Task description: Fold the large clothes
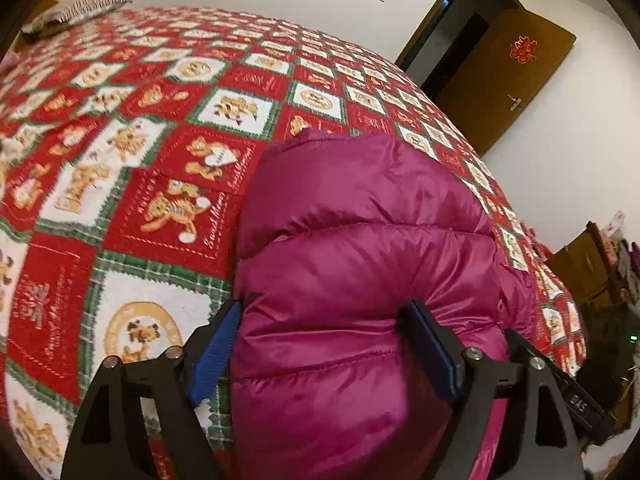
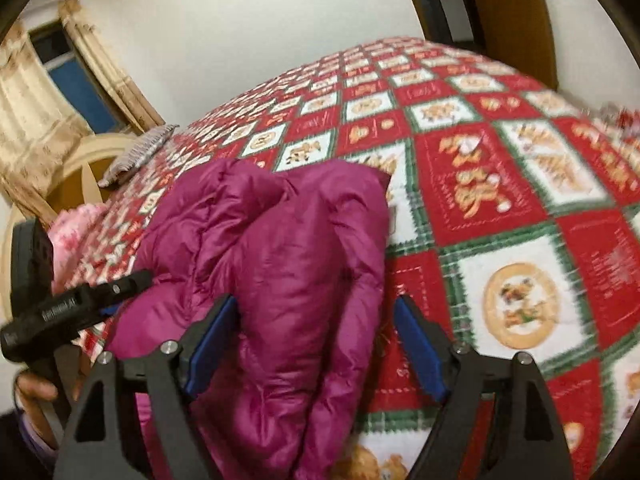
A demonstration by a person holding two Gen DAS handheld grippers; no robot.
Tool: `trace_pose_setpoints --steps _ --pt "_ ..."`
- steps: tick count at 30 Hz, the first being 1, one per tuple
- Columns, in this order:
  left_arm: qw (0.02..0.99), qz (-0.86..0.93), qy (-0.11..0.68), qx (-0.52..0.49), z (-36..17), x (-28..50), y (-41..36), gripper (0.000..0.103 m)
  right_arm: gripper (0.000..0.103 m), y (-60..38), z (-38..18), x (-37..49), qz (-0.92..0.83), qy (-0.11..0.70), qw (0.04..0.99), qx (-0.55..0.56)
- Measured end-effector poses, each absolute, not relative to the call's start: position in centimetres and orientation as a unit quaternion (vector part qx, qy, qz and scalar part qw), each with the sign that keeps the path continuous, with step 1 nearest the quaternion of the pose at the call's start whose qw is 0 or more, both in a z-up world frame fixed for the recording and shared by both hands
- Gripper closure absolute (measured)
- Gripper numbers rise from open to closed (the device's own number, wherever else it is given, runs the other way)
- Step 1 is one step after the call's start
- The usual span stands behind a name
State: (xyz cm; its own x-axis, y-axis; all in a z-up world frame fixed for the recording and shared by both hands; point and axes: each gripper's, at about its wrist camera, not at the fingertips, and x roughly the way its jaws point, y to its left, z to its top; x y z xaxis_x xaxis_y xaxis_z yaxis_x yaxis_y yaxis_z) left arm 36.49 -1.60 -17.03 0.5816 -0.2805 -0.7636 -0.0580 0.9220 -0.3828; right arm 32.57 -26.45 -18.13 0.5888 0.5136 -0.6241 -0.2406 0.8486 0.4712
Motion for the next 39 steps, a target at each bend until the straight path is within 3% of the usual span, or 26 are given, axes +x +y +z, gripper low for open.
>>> trace_pose_setpoints --steps 5,15,19,23,33,39 --pt "0.846 -0.1 0.464 -0.242 -18.8 36.6 0.2 0.014 0.019 -26.3 -19.1 32.9 0.243 0.409 0.86 0.184" --pt "0.856 -0.108 0.471 -0.184 -18.5 37.4 -1.6 0.012 0.019 -23.1 -19.3 33.3 0.259 0.422 0.859 0.134" --pt "0.866 -0.107 0.464 -0.157 -18.1 37.0 -2.2 0.024 0.047 -22.5 -19.1 32.8 0.28 0.435 0.844 0.142" --pt "0.873 -0.097 0.459 -0.131 -17.1 35.9 -3.0 0.032 0.061 -22.1 -18.9 31.5 0.276 0.437 0.844 0.14" --pt "0.889 -0.111 0.436 -0.088 -13.6 32.9 -4.7 0.046 0.072 -22.8 -16.7 27.7 0.262 0.42 0.856 0.151" --pt "0.899 -0.133 0.41 -0.07 -11.3 30.5 -6.9 0.047 0.073 -25.0 -14.6 24.9 0.249 0.393 0.87 0.163"
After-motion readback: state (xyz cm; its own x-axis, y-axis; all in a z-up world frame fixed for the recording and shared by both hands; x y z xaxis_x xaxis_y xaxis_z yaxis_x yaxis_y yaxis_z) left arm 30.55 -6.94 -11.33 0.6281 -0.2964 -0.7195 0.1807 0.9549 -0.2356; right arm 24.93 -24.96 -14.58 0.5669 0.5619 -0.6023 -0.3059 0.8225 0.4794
